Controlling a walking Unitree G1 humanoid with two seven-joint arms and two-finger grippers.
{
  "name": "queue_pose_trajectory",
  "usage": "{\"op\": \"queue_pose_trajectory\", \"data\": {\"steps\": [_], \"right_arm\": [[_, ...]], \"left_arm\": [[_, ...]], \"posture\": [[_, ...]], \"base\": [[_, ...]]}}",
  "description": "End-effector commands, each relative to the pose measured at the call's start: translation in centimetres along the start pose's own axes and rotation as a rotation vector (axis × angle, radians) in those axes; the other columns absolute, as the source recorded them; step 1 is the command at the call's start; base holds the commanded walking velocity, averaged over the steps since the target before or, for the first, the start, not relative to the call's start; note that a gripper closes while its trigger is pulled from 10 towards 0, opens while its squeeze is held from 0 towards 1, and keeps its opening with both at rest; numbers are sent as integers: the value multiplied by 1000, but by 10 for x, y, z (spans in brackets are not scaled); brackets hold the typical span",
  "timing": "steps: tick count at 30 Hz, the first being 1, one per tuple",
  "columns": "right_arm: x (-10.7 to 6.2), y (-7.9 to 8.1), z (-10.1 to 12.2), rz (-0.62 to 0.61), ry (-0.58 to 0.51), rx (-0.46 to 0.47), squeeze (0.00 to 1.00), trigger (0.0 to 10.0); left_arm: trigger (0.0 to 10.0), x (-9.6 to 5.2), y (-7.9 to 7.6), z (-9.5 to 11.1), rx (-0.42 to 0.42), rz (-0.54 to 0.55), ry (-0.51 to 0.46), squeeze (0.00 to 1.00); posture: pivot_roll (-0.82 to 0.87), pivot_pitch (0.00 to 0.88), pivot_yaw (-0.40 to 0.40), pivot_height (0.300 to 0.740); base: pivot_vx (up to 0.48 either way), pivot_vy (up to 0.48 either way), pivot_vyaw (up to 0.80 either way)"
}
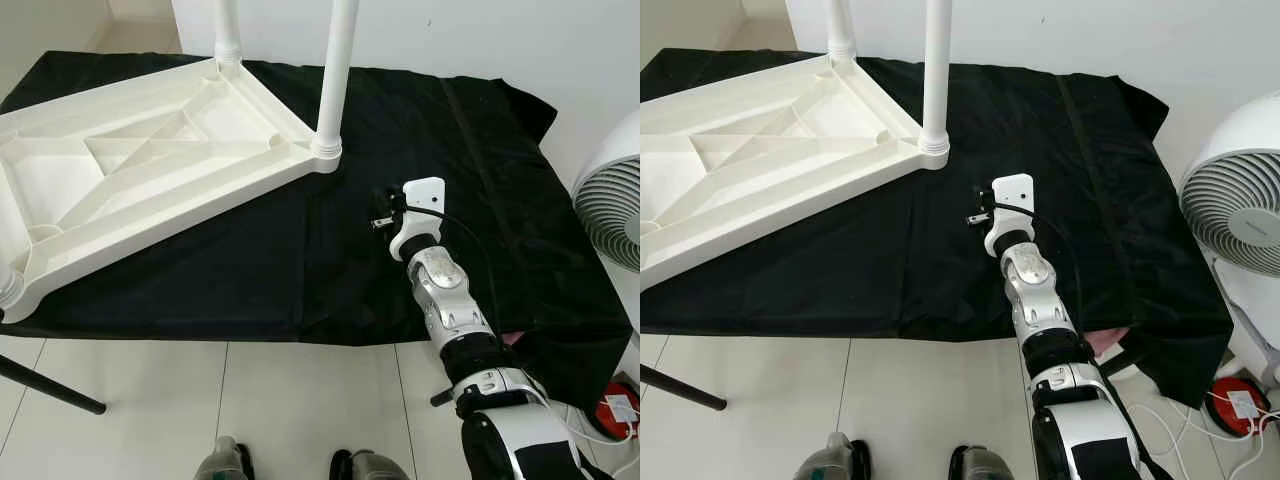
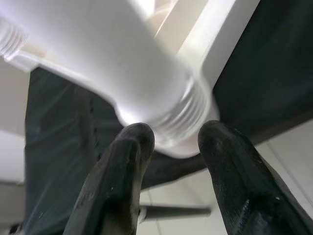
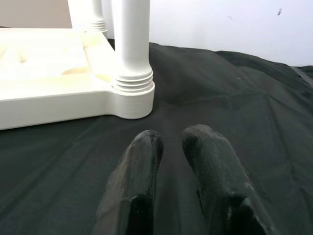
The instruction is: Building children table
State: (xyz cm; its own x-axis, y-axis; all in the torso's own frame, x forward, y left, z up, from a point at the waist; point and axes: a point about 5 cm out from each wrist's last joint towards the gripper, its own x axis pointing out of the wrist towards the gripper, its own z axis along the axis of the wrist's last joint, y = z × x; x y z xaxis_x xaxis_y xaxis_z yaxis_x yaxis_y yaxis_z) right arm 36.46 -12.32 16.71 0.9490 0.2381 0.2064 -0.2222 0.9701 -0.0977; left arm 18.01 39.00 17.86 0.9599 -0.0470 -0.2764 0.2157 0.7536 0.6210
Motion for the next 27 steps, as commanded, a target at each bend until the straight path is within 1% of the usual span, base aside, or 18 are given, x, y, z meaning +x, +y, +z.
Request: {"op": "queue_pose_trajectory", "data": {"steps": [1, 2, 6, 7, 8, 10, 12, 13, 14, 15, 17, 19, 20, 21, 23, 25, 26, 27], "right_arm": [[-4, -3, -3, -12, 5, -3, 0, 10000], [-5, -4, -4, -17, 7, -4, 0, 10000], [-5, -6, -4, -22, 8, -5, 0, 10000], [-6, -8, -4, -28, 8, -7, 0, 10000], [-6, -8, -4, -28, 8, -7, 0, 10000], [-7, -10, -5, -37, 9, -9, 0, 10000], [-7, -10, -5, -37, 9, -9, 0, 10000], [-8, -9, -5, -39, 10, -9, 0, 10000], [-8, -9, -5, -39, 10, -9, 0, 10000], [-8, -9, -5, -41, 9, -7, 0, 10000], [-8, -9, -5, -41, 9, -7, 0, 10000], [-9, -8, -6, -45, 9, -4, 0, 10000], [-9, -8, -6, -45, 9, -4, 0, 10000], [-10, -9, -6, -51, 9, -5, 0, 10000], [-10, -9, -6, -51, 9, -5, 0, 10000], [-14, -12, -8, -61, 13, -6, 0, 10000], [-16, -12, -9, -65, 16, -6, 0, 10000], [-17, -12, -9, -68, 17, -5, 0, 10000]], "left_arm": [[10000, -9, 21, -7, 14, 301, 46, 0], [10000, -12, 25, -11, 15, 299, 72, 0], [10000, -15, 27, -14, 11, 294, 93, 0], [10000, -19, 32, -18, 55, 291, 141, 0], [10000, -19, 32, -18, 55, 291, 141, 0], [10000, -27, 51, -23, 133, 372, 219, 0], [10000, -27, 51, -23, 133, 372, 219, 0], [10000, -29, 59, -22, 172, 425, 229, 0], [10000, -29, 59, -22, 172, 425, 229, 0], [10000, -23, 66, -17, 194, 484, 206, 0], [10000, -23, 66, -17, 194, 484, 206, 0], [10000, -3, 69, -3, 159, 559, 108, 0], [10000, -3, 69, -3, 159, 559, 108, 0], [10000, 10, 64, 6, 116, 541, 39, 0], [10000, 10, 64, 6, 116, 541, 39, 0], [10000, 36, 43, 21, -23, 448, -111, 0], [10000, 46, 30, 26, -62, 389, -165, 0], [10000, 52, 22, 29, -79, 354, -194, 0]], "posture": [[86, 156, -3, 740], [85, 156, 0, 740], [84, 156, 1, 740], [84, 160, 4, 740], [84, 160, 4, 740], [90, 166, 8, 740], [90, 166, 8, 740], [88, 169, 12, 740], [88, 169, 12, 740], [86, 171, 15, 740], [86, 171, 15, 740], [75, 178, 21, 740], [75, 178, 21, 740], [70, 183, 25, 740], [70, 183, 25, 740], [66, 190, 35, 740], [64, 196, 36, 740], [64, 196, 36, 740]], "base": [[0, 0, 0], [0, 0, 0], [0, 0, 0], [0, 0, 0], [0, 0, 0], [0, 0, 0], [0, 0, 0], [0, 0, 0], [0, 0, 0], [0, 0, 0], [0, 0, 0], [0, 0, 0], [0, 0, 0], [0, 0, 0], [0, 0, 0], [0, 0, 0], [0, 0, 0], [0, 0, 0]]}}
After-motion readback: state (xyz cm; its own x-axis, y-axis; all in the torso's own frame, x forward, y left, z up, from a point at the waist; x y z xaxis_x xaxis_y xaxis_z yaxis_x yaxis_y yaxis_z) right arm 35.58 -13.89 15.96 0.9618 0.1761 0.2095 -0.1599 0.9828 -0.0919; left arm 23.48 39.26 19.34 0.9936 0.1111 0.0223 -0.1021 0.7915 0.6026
